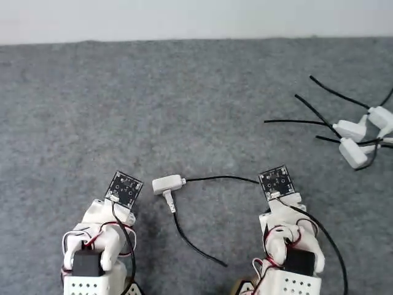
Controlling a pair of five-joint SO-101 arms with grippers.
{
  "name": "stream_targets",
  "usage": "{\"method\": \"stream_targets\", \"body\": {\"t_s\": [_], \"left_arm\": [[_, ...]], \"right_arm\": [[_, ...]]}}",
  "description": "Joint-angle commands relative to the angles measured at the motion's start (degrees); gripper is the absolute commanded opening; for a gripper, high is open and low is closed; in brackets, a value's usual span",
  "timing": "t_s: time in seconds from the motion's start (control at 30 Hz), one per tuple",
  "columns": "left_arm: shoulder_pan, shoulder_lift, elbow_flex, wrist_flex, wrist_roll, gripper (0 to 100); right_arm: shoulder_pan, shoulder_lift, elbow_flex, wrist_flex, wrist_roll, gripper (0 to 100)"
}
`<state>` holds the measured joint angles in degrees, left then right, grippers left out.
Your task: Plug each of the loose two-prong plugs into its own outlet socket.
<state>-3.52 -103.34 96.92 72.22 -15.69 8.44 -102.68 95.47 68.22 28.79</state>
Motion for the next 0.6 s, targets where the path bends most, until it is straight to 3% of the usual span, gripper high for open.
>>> {"method": "stream_targets", "body": {"t_s": [0.0,0.2,0.57], "left_arm": [[0.18,-0.79,-0.48,0.53,-0.53,1],[0.18,-0.79,-0.48,0.53,-0.53,1],[0.18,-0.79,-0.48,0.53,-0.53,1]], "right_arm": [[-0.48,0.31,1.05,2.68,0.88,0.9],[-7.78,0.31,1.05,6.37,0.88,0.9],[-8.4,-0.04,1.05,6.9,0.79,0.9]]}}
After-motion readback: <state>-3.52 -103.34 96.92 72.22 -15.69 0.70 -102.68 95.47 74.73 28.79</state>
